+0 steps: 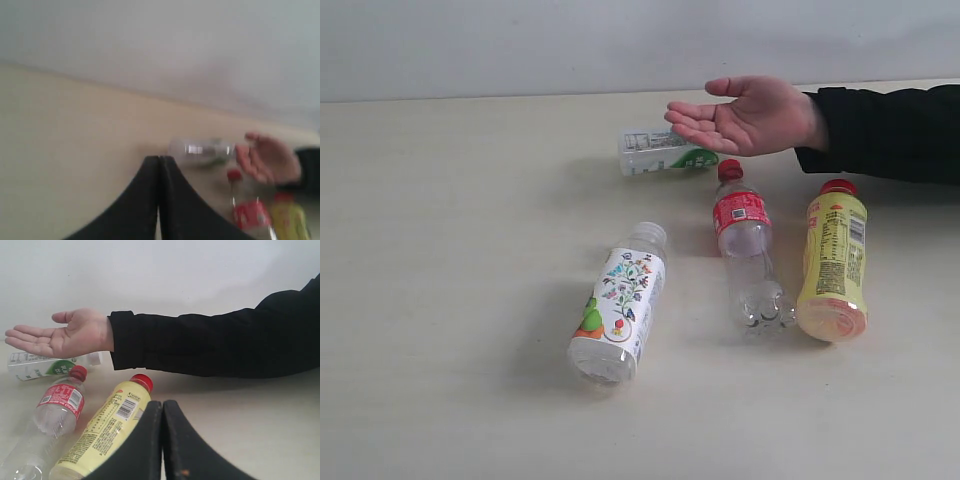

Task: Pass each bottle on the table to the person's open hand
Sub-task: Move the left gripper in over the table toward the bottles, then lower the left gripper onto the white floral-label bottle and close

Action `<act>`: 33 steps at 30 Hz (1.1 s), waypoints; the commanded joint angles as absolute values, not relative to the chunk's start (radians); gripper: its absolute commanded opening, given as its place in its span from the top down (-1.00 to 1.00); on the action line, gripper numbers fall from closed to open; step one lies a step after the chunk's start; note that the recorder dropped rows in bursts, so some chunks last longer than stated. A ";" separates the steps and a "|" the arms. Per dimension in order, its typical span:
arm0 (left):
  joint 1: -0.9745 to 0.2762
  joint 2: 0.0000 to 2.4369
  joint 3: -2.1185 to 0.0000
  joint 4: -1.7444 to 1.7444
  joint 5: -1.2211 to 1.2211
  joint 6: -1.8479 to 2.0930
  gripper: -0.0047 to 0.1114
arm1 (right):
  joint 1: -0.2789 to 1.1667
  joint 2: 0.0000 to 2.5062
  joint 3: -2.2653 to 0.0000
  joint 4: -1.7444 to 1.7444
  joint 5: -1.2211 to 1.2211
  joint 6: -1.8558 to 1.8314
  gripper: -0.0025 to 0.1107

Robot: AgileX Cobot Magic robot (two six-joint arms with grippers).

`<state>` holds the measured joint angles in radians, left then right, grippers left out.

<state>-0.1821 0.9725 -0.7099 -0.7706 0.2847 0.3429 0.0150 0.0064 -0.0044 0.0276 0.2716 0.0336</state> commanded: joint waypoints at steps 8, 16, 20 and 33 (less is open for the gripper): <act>-0.365 1.463 -1.018 -0.119 0.733 -0.072 0.92 | 0.010 0.000 0.000 0.027 0.268 0.028 0.96; -0.604 1.559 -1.099 0.091 0.829 -0.276 0.92 | 0.010 0.000 0.000 0.027 0.268 0.028 0.96; -0.693 1.595 -1.143 0.091 0.842 -0.278 0.83 | 0.010 0.000 0.000 0.027 0.268 0.028 0.96; -0.849 1.761 -1.265 0.064 0.832 -0.287 -0.32 | 0.010 0.000 0.000 0.027 0.268 0.028 0.96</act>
